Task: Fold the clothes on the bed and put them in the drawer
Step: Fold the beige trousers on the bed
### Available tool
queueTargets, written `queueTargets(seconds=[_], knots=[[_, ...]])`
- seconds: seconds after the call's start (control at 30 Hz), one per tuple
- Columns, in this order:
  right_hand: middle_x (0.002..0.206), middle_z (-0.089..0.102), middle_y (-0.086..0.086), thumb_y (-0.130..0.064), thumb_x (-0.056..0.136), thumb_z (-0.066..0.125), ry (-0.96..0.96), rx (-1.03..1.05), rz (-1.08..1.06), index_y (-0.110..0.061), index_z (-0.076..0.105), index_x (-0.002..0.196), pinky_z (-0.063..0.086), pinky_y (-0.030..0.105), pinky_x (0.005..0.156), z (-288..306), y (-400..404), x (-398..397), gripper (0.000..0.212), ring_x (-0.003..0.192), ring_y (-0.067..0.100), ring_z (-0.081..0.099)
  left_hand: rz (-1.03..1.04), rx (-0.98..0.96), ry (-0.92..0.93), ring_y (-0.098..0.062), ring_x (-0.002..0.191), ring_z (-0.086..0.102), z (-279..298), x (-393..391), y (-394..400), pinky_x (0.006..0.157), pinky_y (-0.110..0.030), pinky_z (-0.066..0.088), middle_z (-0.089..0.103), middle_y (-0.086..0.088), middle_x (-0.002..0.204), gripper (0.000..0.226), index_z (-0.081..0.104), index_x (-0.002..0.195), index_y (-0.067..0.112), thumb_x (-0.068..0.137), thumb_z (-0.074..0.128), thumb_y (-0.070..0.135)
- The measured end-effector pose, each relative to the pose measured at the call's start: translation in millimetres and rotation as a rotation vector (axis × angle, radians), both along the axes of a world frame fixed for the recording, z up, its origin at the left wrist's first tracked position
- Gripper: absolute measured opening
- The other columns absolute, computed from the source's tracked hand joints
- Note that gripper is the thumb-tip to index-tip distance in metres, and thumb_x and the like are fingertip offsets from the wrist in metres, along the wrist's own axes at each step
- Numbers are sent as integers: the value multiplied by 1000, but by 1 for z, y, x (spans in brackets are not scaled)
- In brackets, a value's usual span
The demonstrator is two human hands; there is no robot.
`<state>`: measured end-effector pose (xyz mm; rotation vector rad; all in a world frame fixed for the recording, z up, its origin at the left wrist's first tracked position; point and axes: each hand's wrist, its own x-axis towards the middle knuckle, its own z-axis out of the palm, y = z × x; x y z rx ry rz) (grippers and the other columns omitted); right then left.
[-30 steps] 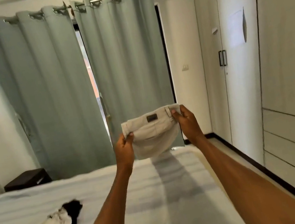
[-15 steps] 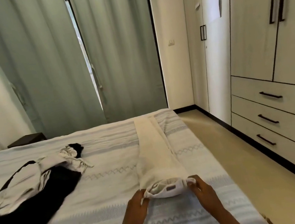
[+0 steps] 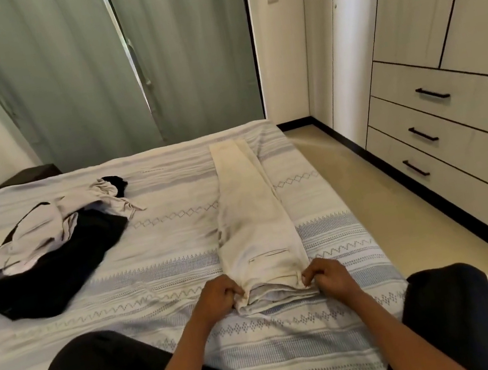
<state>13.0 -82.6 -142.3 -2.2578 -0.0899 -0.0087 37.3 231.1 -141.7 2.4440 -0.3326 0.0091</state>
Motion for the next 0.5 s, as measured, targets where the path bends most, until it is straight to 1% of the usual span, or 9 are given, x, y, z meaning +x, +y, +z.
queueTargets(seconds=[0.03, 0.07, 0.13, 0.2, 0.27, 0.33, 0.37, 0.43, 0.5], knots=[[80, 73, -15, -11, 68, 51, 32, 35, -41, -34, 73, 61, 52, 32, 85, 2, 0, 4, 32, 85, 5, 67, 32, -70, 60, -3, 65, 64, 4, 2, -1, 62, -18, 48, 70, 9, 74, 40, 76, 67, 22, 74, 51, -7], [81, 73, -15, -10, 73, 53, 55, 61, -81, -34, 73, 66, 52, 32, 85, 4, 1, 7, 32, 85, 5, 66, 70, -160, 125, -8, 58, 64, 8, 4, -3, 58, -22, 50, 71, 2, 68, 42, 76, 64, 17, 73, 47, -12], [94, 71, -16, -12, 86, 57, 73, 114, -163, -33, 72, 89, 49, 31, 82, 12, 5, 16, 26, 92, 7, 65, 165, -305, 174, -16, 51, 61, 17, 13, -5, 51, -26, 46, 70, -8, 61, 41, 74, 63, 9, 74, 43, -15], [109, 67, -8, -19, 93, 57, 97, 133, -217, -30, 62, 114, 45, 29, 77, 18, 10, 26, 24, 97, 14, 64, 271, -341, 98, -15, 50, 62, 19, 27, -4, 50, -24, 46, 70, -4, 63, 38, 73, 68, 15, 81, 47, -10], [118, 66, 1, -27, 96, 58, 148, 109, -221, -24, 52, 129, 43, 30, 77, 20, 17, 43, 34, 97, 18, 63, 355, -358, 39, -14, 58, 66, 21, 47, 1, 54, -28, 53, 72, 0, 72, 29, 72, 81, 20, 90, 52, 0], [125, 64, 7, -35, 98, 56, 207, 71, -221, -20, 46, 137, 41, 32, 85, 21, 23, 63, 43, 106, 25, 62, 384, -370, 38, -25, 74, 70, 26, 72, 5, 66, -40, 58, 72, -3, 90, 20, 69, 101, 19, 96, 52, 8], [130, 62, 10, -39, 98, 55, 235, 60, -229, -18, 43, 140, 41, 34, 90, 19, 28, 80, 48, 113, 29, 60, 375, -365, 68, -30, 80, 68, 25, 91, 11, 71, -42, 57, 71, -6, 97, 22, 65, 111, 20, 97, 52, 9], [139, 56, 14, -42, 98, 54, 287, 52, -274, -13, 41, 143, 40, 37, 100, 19, 31, 92, 55, 124, 34, 55, 319, -348, 168, -30, 84, 63, 32, 108, 11, 77, -42, 53, 69, -10, 107, 30, 60, 123, 24, 98, 52, 10], [144, 49, 18, -43, 98, 53, 331, 47, -322, -9, 40, 144, 37, 40, 106, 16, 38, 115, 58, 130, 36, 49, 297, -340, 233, -27, 94, 63, 32, 134, 9, 82, -39, 53, 66, -12, 119, 31, 58, 126, 24, 98, 55, 13]])
